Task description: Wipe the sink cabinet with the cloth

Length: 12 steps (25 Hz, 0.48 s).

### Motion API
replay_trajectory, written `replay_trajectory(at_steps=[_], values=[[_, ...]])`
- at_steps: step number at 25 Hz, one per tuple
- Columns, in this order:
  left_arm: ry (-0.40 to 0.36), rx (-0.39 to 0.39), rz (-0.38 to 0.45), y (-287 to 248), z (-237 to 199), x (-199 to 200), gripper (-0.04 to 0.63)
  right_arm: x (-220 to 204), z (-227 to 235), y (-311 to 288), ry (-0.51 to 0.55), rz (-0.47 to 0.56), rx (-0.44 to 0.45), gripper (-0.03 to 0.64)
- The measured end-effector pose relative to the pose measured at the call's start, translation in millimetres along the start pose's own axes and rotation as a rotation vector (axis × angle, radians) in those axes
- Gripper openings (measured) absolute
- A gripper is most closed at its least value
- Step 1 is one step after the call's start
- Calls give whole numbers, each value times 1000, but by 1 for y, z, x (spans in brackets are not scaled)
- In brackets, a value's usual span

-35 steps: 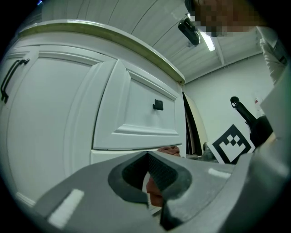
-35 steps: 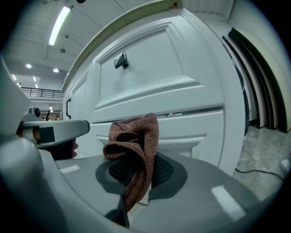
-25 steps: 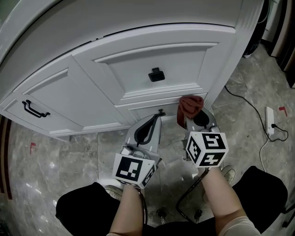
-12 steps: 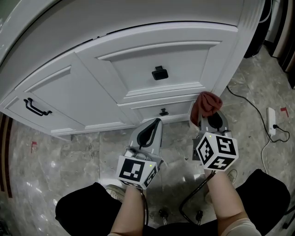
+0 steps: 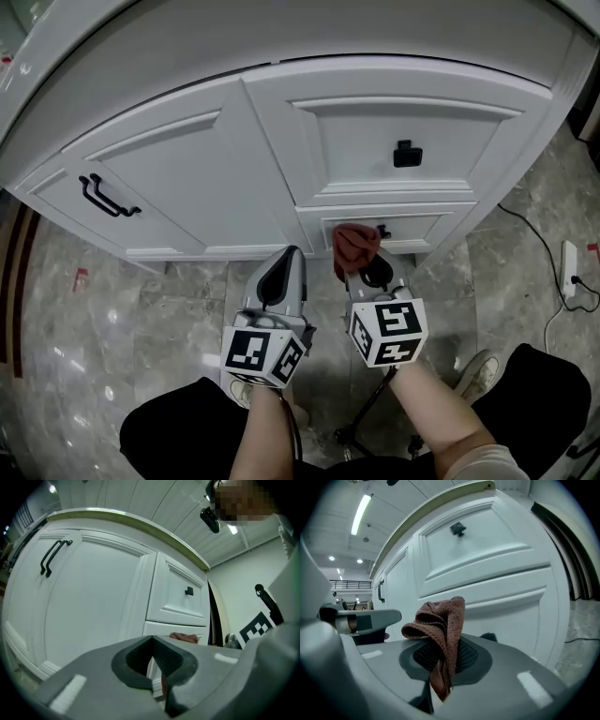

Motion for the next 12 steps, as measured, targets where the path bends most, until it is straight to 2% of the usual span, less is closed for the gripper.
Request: replay_trajectory(at_steps=[3,6,12], values=[[-28,4,-19,8,-8,-1,0,-15,-23,-13,18,-38,41,80],[-20,11,-23,13,-15,-1,0,-23,-39,-26,34,-55,68,80],[-3,22,-30,15,-24,-4,0,-29,-43,-41,29,-67,72,81]])
Point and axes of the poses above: the fingertips, and each gripper's own axes: y backward along the fingers, z to its right, x out of its top, the point moved 9 cm from there along y, backward along the fingers, and after that the axes turned 15 degrees about -x, right-handed, at the moved point
